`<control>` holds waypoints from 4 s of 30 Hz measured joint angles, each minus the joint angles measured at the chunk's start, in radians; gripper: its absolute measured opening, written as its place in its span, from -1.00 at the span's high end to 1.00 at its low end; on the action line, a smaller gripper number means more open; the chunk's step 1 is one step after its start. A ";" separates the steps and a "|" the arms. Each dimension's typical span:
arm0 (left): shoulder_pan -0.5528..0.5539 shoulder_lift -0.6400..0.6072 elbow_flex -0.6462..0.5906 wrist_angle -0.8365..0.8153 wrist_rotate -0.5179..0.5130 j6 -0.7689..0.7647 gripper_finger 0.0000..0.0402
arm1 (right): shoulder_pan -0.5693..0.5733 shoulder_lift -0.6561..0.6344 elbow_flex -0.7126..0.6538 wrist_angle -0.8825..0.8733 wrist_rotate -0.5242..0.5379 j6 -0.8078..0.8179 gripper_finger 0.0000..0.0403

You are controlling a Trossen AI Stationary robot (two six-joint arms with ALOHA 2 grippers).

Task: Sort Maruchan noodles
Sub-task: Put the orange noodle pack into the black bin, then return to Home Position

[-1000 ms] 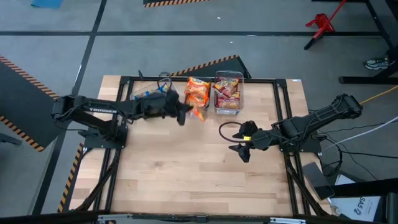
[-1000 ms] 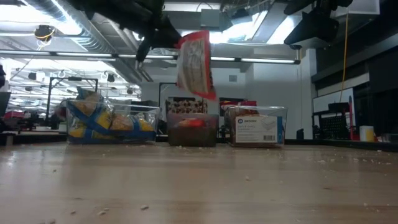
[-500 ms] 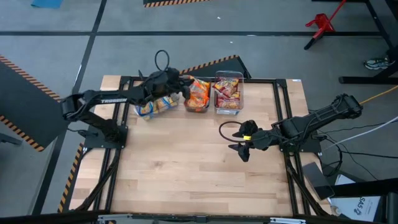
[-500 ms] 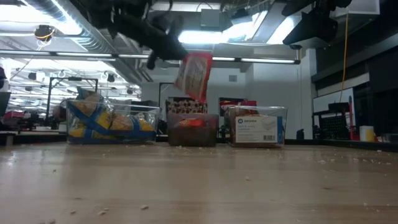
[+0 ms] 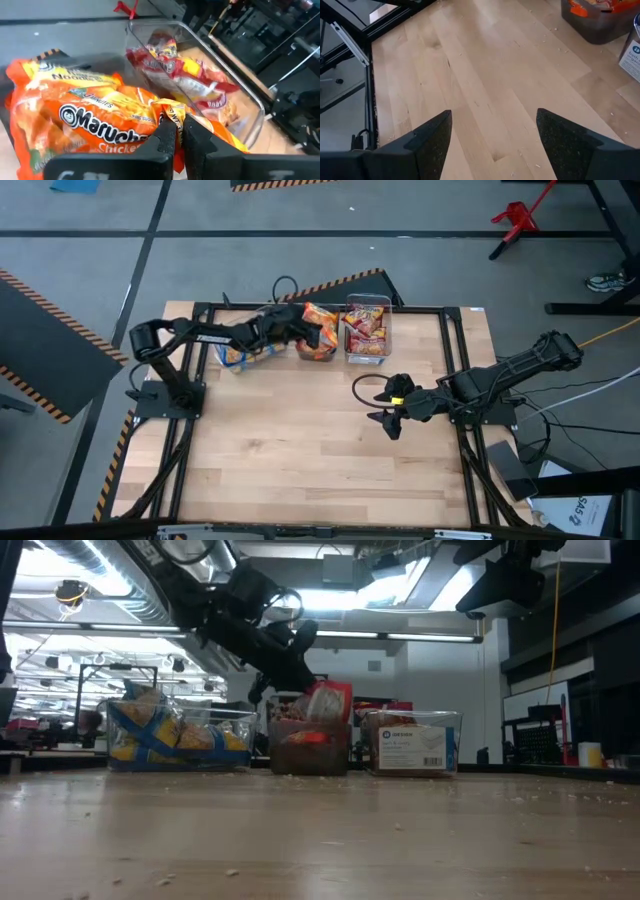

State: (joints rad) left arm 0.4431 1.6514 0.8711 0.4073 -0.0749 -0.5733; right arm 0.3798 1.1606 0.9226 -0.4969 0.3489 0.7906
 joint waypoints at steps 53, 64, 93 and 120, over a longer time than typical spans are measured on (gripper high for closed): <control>0.155 -0.250 0.000 -0.407 0.605 -0.114 0.32 | 0.000 0.000 0.000 0.035 0.062 -0.042 -0.38; 0.212 -0.526 -0.001 -0.271 0.819 -0.168 0.33 | -0.002 0.000 0.000 0.013 -0.006 -0.210 -0.38; 0.289 -1.473 -0.508 -0.251 0.807 0.047 0.33 | -0.544 -1.040 -0.494 0.236 -0.276 -0.457 -0.38; -0.156 -1.638 -0.864 -0.343 0.384 0.085 0.34 | -0.544 -1.077 -0.906 0.499 -0.359 -0.331 -0.38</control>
State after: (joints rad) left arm 0.2867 0.0129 0.0074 0.0646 0.3090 -0.4882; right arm -0.1638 0.0834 0.0166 0.0021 -0.0098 0.4594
